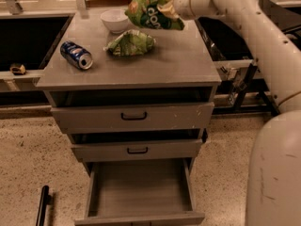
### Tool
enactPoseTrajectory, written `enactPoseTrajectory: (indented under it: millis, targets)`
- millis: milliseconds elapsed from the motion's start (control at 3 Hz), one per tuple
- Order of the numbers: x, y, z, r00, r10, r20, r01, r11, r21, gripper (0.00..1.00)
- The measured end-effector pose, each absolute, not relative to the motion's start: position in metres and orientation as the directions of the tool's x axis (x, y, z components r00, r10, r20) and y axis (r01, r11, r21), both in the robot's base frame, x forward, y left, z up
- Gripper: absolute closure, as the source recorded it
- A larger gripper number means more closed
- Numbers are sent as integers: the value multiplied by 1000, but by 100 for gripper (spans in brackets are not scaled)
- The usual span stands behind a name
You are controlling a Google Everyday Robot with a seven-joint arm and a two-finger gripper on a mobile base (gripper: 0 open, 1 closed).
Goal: Place green rice chip bag into bottom drawer
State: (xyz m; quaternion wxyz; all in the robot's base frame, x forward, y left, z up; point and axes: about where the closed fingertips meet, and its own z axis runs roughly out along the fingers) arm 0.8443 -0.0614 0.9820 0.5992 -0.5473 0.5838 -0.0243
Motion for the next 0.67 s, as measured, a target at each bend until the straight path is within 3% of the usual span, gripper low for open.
enactPoseTrajectory:
  millis: [333,667]
  targets:
    - [805,-52,1054,455,-668,-589,-517,340,-786,100]
    - [759,-34,1069,493,-677,-546,-497,296,-816,100]
